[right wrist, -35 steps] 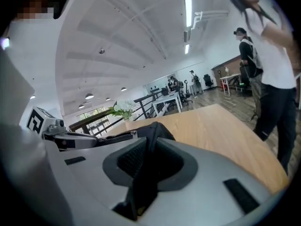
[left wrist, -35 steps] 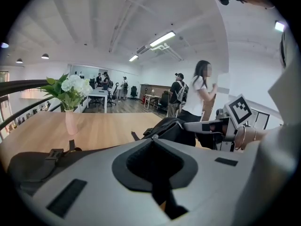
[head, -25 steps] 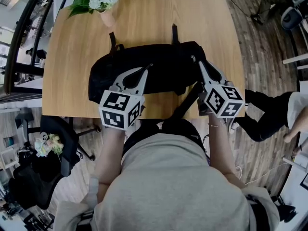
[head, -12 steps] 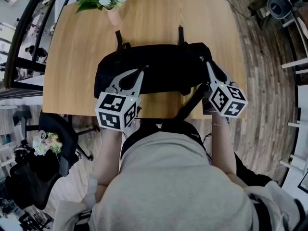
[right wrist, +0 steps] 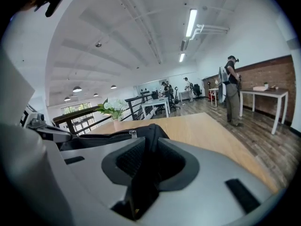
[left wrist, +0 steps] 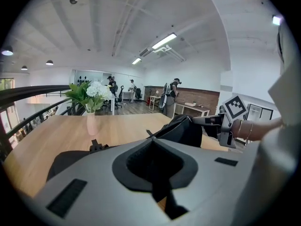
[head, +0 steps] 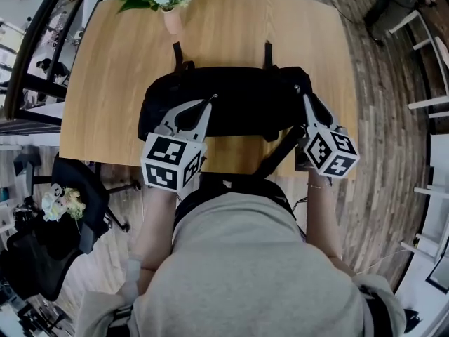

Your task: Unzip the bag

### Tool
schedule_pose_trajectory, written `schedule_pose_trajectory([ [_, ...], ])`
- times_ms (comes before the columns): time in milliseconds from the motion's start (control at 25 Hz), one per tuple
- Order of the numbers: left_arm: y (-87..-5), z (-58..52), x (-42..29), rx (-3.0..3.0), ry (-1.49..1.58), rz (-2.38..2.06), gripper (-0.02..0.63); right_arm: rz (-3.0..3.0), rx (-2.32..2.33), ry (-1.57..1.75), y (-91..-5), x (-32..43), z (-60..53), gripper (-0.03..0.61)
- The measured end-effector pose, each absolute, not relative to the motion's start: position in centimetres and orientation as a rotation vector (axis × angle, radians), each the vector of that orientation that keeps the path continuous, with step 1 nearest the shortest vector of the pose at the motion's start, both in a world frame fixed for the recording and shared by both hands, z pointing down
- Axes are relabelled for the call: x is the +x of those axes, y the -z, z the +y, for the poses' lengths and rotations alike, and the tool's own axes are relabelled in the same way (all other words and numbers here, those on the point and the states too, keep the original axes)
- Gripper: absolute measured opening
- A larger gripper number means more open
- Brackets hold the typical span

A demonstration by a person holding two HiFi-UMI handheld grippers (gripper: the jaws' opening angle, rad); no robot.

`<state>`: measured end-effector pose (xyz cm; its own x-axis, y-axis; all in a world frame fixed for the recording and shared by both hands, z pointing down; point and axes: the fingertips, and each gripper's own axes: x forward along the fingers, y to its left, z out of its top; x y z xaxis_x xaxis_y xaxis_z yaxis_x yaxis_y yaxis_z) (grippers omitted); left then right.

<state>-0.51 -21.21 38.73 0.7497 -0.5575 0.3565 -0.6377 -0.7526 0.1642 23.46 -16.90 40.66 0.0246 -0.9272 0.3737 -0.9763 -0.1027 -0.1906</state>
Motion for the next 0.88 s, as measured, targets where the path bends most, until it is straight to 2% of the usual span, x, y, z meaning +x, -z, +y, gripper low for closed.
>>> schedule_pose_trajectory([
  [280, -38.5, -21.2, -0.5, 2.658, -0.376, -0.954, 0.02, -2.077, 2.114, -0.389, -36.9, 22.3, -17.4, 0.099],
  [880, -38.6, -20.6, -0.4, 2.643, -0.356, -0.98, 0.02, -2.308, 1.27, -0.138, -38.4, 7.4, -20.6, 0.186],
])
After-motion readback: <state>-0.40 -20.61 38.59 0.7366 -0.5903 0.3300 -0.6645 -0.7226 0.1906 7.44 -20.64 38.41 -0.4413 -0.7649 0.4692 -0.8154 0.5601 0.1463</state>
